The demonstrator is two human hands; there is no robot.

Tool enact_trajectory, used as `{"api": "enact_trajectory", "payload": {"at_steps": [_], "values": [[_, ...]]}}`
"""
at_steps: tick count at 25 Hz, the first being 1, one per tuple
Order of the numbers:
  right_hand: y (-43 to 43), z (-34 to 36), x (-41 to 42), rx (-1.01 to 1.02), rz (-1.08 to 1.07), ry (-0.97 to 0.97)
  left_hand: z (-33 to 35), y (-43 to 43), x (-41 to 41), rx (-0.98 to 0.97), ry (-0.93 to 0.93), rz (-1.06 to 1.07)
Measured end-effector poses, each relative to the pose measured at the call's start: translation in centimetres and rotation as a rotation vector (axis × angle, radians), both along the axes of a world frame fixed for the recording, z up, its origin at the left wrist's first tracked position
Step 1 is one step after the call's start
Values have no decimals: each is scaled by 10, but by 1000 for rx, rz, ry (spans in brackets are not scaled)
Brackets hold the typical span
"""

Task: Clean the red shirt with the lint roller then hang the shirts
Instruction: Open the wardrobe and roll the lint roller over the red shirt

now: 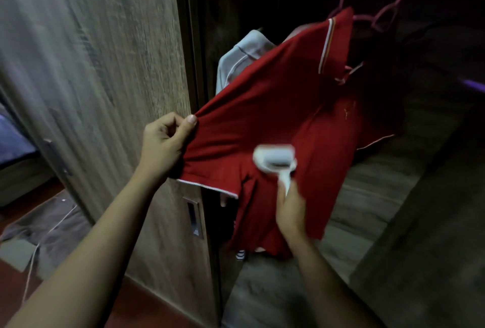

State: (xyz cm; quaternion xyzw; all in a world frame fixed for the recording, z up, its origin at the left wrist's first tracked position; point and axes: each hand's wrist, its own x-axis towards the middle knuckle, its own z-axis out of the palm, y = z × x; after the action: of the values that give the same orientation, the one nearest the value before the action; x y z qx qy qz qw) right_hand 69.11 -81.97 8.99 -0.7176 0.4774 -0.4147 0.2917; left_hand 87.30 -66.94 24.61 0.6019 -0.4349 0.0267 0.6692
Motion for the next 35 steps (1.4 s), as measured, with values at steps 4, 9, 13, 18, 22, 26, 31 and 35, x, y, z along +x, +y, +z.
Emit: {"api": "enact_trajectory", "payload": {"at_steps": [4,9,13,18,22,26,31,35], "values": [[20,-77,-25,-21,89,102,0,0,1,5,-22,4],[-36,77,-9,-259,-125,-466,-2,-1,0,-4,-21,13],[-55,59,5,-278,-133,-454,-1,1,1,9,-40,16],[-7,-120,2,197,72,186,1,2,2,36,-56,34],[10,-180,-14,240,184,255,1,1,2,44,-61,21],[-1,-61,-11,47,144,21,2,3,1,56,-80,24],[-9,22,8,-168,93,-247,5,3,1,53,-73,29],[12,-79,32,56,97,38,3,3,2,50,-44,7]]}}
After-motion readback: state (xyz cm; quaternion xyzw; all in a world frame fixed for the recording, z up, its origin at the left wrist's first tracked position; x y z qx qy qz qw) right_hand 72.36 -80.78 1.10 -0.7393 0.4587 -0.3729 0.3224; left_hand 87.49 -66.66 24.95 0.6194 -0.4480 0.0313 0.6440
